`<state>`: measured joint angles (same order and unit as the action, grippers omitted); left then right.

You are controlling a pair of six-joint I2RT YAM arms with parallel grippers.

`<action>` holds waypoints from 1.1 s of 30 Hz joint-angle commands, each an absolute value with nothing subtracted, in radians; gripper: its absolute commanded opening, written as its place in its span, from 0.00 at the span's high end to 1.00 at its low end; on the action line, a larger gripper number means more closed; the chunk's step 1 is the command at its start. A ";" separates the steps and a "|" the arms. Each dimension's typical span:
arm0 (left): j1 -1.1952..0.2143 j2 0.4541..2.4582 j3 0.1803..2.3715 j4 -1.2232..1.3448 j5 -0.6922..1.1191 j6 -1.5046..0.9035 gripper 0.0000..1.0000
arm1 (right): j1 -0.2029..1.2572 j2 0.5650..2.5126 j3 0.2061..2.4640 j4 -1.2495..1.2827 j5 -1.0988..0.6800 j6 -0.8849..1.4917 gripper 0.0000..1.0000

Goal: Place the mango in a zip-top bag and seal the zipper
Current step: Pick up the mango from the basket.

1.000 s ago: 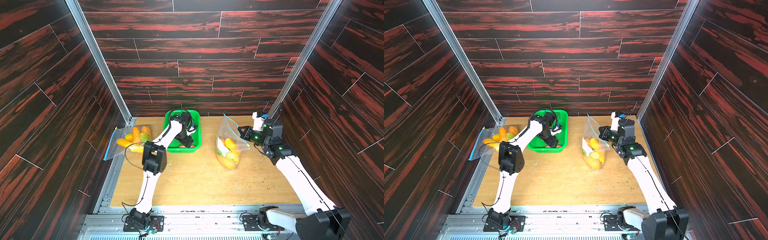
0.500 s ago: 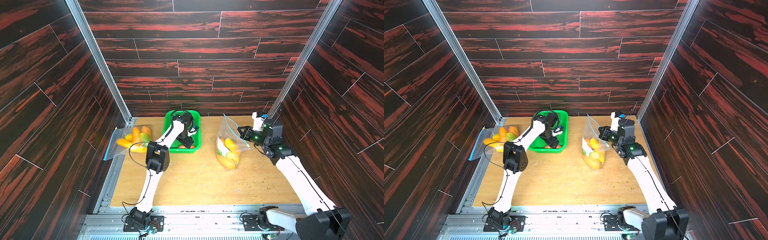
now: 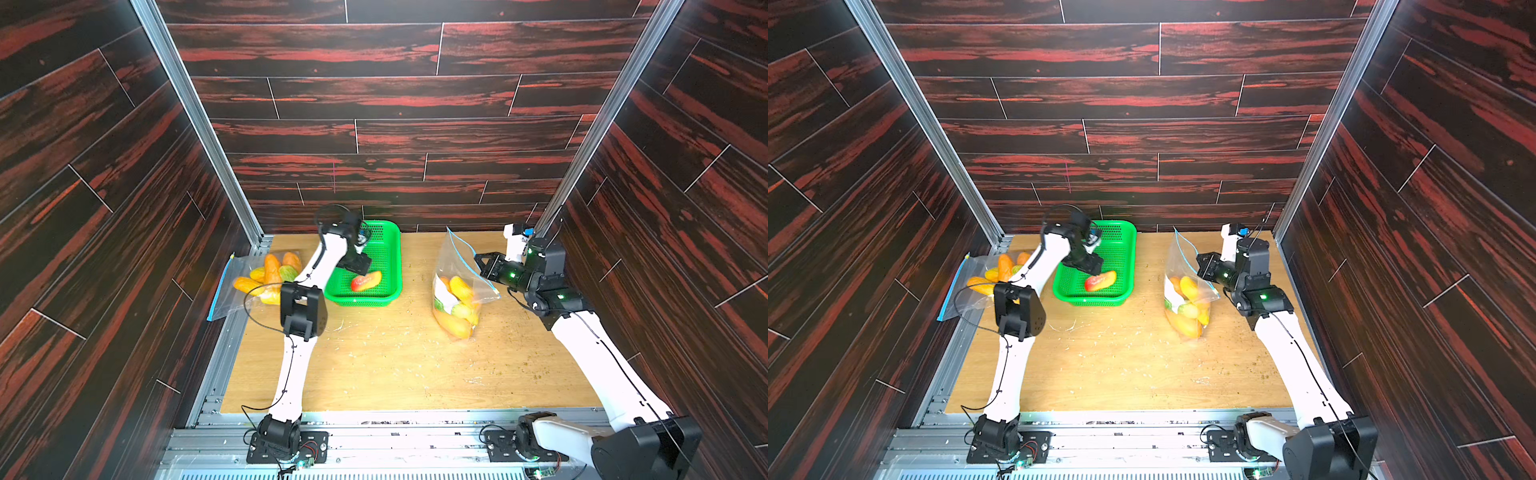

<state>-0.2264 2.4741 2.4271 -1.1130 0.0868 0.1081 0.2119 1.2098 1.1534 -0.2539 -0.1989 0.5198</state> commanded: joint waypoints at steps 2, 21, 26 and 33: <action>-0.258 2.327 2.321 -1.041 0.199 0.117 0.12 | 0.209 1.187 1.138 -0.253 -0.208 0.521 1.00; -0.301 2.494 2.421 -0.940 -0.178 0.319 0.00 | 0.210 1.189 1.117 -0.239 -0.225 0.521 1.00; -0.296 2.566 2.478 -0.931 -0.169 0.309 0.01 | 0.209 1.185 1.115 -0.242 -0.217 0.517 1.00; -0.290 2.616 2.493 -0.895 -0.189 0.273 0.22 | 0.209 1.193 1.120 -0.241 -0.217 0.516 1.00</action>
